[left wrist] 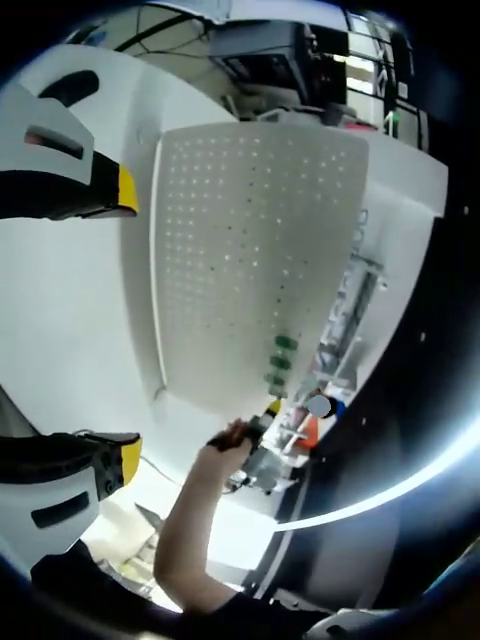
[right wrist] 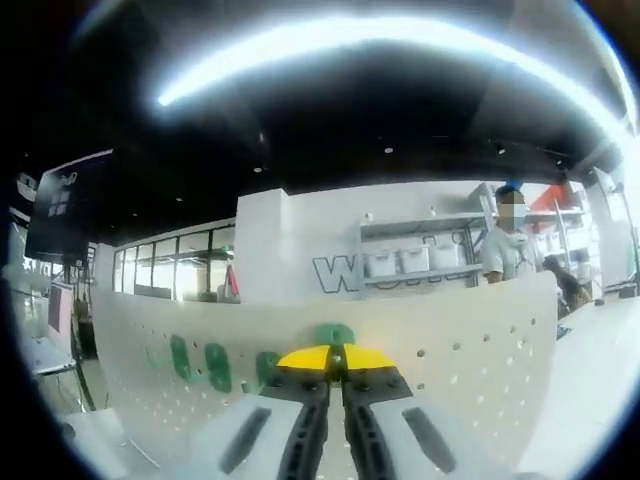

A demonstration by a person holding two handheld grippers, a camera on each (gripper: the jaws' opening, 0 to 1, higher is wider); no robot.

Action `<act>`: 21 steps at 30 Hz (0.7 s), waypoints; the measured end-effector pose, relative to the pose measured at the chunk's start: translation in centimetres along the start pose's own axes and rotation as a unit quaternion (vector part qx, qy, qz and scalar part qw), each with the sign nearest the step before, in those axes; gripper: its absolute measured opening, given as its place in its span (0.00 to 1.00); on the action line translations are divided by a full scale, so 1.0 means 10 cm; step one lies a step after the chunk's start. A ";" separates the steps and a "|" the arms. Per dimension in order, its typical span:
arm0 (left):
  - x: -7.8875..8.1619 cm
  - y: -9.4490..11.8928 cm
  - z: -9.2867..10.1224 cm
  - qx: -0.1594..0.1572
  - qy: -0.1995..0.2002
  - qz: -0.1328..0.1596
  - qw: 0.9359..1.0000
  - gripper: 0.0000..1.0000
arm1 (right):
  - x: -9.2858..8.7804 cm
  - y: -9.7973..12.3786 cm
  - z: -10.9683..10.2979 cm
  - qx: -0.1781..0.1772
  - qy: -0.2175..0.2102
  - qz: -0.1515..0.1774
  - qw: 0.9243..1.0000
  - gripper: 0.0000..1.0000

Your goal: Insert the hook assembly into the mounting plate slot until the hook locks in place.

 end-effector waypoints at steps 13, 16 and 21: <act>-0.01 0.00 -0.02 0.001 0.000 -0.004 1.000 0.87 | -0.10 -0.01 0.02 -0.004 0.003 -0.001 1.000 0.00; -0.01 0.00 -0.02 0.000 -0.001 -0.005 1.000 0.87 | -0.11 -0.01 0.03 -0.004 0.006 0.002 1.000 0.00; -0.01 0.00 -0.02 0.000 -0.001 -0.006 1.000 0.87 | -0.11 -0.02 0.04 -0.003 0.012 0.003 1.000 0.00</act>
Point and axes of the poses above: the point that each gripper's makers call its tool centre point, and the gripper's own axes: y roughly backward along the fingers, z roughly to its right, x roughly out of its top, the point moved 7 cm from there along y, roughly backward along the fingers, and after that the axes turned 10 degrees about -x, right-handed, at the moved point
